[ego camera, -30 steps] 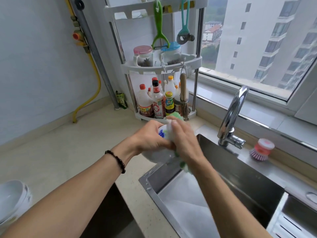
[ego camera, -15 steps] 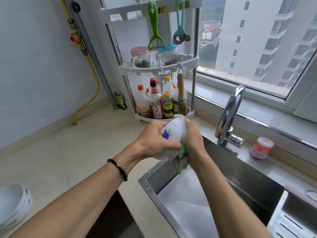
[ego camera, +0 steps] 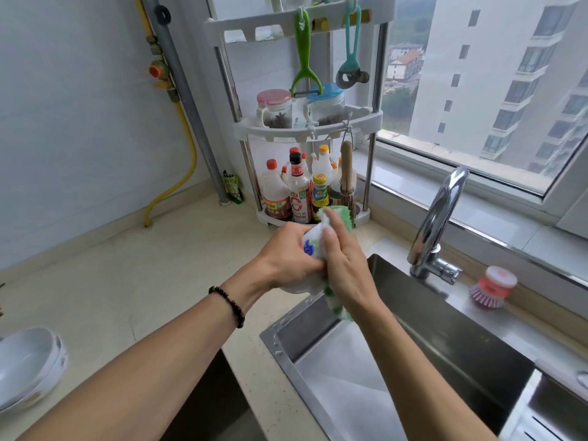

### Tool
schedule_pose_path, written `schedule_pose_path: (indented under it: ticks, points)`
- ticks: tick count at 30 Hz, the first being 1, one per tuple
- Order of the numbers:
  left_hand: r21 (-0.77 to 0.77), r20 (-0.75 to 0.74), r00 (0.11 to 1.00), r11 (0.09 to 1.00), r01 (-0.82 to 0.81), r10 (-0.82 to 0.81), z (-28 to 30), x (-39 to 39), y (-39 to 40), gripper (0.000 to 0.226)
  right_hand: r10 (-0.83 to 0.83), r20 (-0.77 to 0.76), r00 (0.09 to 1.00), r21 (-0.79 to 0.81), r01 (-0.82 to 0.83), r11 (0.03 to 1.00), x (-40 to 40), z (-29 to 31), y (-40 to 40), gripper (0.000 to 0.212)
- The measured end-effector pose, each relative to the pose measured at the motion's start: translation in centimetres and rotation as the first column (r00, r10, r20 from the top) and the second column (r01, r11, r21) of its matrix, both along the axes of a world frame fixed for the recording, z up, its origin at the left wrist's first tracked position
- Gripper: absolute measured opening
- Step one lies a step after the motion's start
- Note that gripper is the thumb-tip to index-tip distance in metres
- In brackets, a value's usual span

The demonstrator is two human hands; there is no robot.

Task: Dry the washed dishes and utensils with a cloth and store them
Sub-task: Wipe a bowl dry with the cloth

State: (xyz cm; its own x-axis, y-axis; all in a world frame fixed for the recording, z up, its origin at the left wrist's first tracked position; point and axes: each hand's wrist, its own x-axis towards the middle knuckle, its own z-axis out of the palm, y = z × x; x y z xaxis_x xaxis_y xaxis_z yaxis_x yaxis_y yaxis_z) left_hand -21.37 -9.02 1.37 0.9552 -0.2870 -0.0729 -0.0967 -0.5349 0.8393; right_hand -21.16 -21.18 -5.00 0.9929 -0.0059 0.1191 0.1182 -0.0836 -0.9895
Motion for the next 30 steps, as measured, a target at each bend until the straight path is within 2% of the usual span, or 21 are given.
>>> schedule_pose_path:
  ticks: [2,3,5,7,8,10,12,14,16,19,23,24,27,28,30]
  points:
    - [0.029,-0.001,0.999,0.999,0.044,-0.044,0.1,-0.2,0.4,0.015,0.024,0.004,1.0,0.119,-0.025,0.993,-0.3,-0.6,0.1,0.042]
    - [0.002,-0.015,0.997,0.997,0.071,-0.071,0.1,-0.3,0.7,0.019,0.054,-0.077,0.996,0.264,-0.032,0.964,0.0,-0.7,-0.2,0.04]
    - [-0.112,-0.061,0.993,0.99,0.09,-0.098,0.5,-0.6,1.2,0.03,0.211,-0.303,0.929,0.539,-0.016,0.842,0.7,-0.4,-1.3,0.044]
    - [-0.205,-0.093,0.987,0.973,0.106,-0.128,0.8,-0.8,1.5,0.04,0.283,-0.478,0.832,0.62,0.091,0.779,1.3,-0.7,-2.3,0.057]
    - [-0.235,-0.114,0.984,0.966,0.109,-0.139,0.8,-0.8,1.6,0.042,0.251,-0.523,0.815,0.602,0.145,0.785,1.5,-0.9,-2.6,0.059]
    - [-0.27,-0.188,0.967,0.956,0.12,-0.174,0.8,-0.7,2.0,0.042,0.126,-0.531,0.838,0.531,0.213,0.82,1.5,-0.8,-2.8,0.058]
    - [-0.234,-0.268,0.939,0.96,0.155,-0.217,1.1,-0.4,2.4,0.053,0.002,-0.486,0.874,0.405,0.223,0.887,1.2,-0.4,-3.3,0.044]
    - [-0.129,-0.307,0.924,0.972,0.197,-0.229,1.6,-0.1,2.3,0.057,-0.051,-0.359,0.932,0.234,0.142,0.962,1.1,0.5,-3.8,0.031]
    - [-0.049,-0.301,0.932,0.979,0.198,-0.204,1.9,0.0,1.6,0.048,-0.02,-0.198,0.98,0.05,0.03,0.998,1.1,1.9,-3.9,0.032]
    - [0.001,-0.214,0.968,0.991,0.135,-0.132,1.3,-0.3,0.4,0.038,-0.055,-0.029,0.998,-0.051,0.054,0.997,0.7,2.4,-3.4,0.043]
    - [0.046,-0.06,0.998,0.999,0.024,-0.021,0.1,-0.3,-0.5,0.03,-0.049,0.017,0.999,-0.049,0.05,0.998,-1.7,0.3,-1.1,0.044]
    - [0.047,-0.039,0.999,0.998,0.029,-0.027,0.0,-0.5,-0.6,0.03,-0.069,-0.003,0.998,0.011,0.069,0.998,-2.0,0.3,-1.0,0.045]
    - [0.002,-0.016,0.999,0.999,0.05,-0.05,0.2,-1.2,-1.2,0.033,-0.067,-0.203,0.977,0.25,0.118,0.961,-1.1,1.4,-2.2,0.037]
    - [-0.022,-0.019,0.999,0.999,0.031,-0.031,0.2,-1.3,-1.2,0.033,-0.045,-0.211,0.977,0.253,0.099,0.962,-1.0,1.5,-2.4,0.037]
    - [-0.041,-0.007,1.0,0.999,-0.017,0.017,0.2,-1.1,-1.2,0.026,-0.039,-0.087,0.995,0.099,0.048,0.994,-1.5,1.5,-1.7,0.04]
